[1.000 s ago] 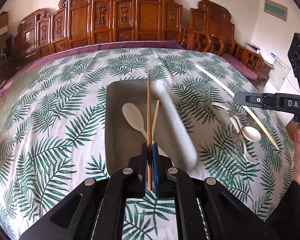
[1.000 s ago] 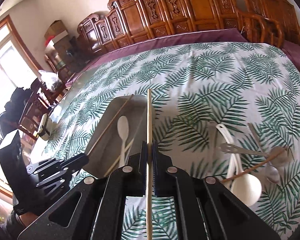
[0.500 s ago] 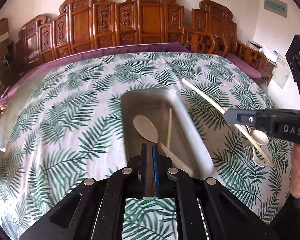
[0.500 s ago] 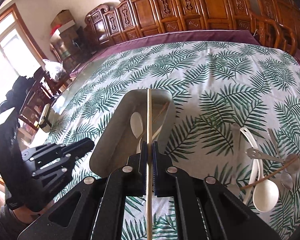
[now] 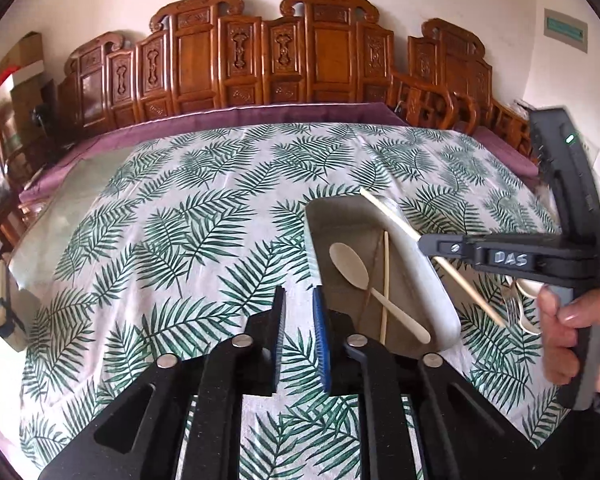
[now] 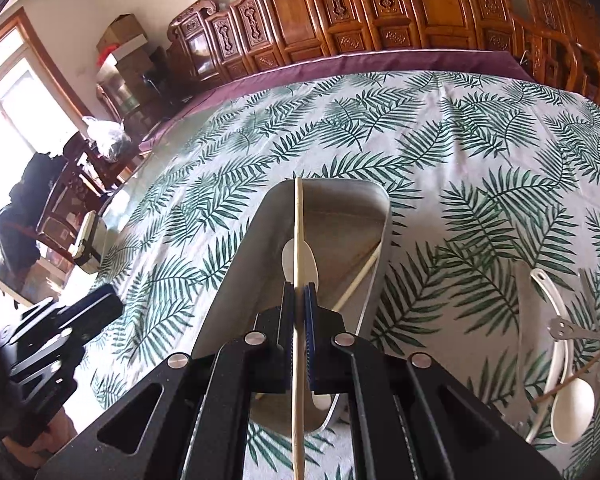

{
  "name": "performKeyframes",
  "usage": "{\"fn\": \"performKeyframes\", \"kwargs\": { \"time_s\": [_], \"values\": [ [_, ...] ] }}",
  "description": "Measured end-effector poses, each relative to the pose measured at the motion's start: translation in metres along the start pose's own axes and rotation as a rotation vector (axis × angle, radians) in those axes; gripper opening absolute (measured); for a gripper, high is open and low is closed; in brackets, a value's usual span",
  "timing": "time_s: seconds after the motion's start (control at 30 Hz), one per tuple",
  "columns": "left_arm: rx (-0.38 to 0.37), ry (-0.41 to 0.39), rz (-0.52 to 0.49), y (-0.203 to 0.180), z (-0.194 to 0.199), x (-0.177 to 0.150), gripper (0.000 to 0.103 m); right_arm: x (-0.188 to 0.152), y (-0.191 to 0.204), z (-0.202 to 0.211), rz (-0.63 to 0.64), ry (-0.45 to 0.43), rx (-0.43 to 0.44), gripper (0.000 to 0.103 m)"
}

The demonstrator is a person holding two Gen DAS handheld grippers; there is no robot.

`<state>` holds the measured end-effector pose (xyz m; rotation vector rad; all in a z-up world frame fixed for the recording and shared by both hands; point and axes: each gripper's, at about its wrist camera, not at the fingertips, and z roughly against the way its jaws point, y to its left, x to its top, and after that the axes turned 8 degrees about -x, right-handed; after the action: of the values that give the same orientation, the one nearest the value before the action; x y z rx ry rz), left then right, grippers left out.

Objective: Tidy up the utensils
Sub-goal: 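Carry both chopsticks to the grey tray and open both tools to release them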

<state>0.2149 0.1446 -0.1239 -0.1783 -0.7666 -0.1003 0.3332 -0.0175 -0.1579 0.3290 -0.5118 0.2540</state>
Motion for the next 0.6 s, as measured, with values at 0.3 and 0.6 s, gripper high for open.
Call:
{"fn": "performKeyframes", "kwargs": {
  "time_s": [0.3, 0.6],
  "values": [
    [0.007, -0.006, 0.018, 0.013, 0.005, 0.002, 0.013, 0.013, 0.013, -0.023, -0.007, 0.027, -0.034, 0.006],
    [-0.013, 0.016, 0.034, 0.015, 0.000, -0.001, 0.013, 0.012, 0.018, -0.028, 0.026, 0.049, -0.047, 0.008]
  ]
}}
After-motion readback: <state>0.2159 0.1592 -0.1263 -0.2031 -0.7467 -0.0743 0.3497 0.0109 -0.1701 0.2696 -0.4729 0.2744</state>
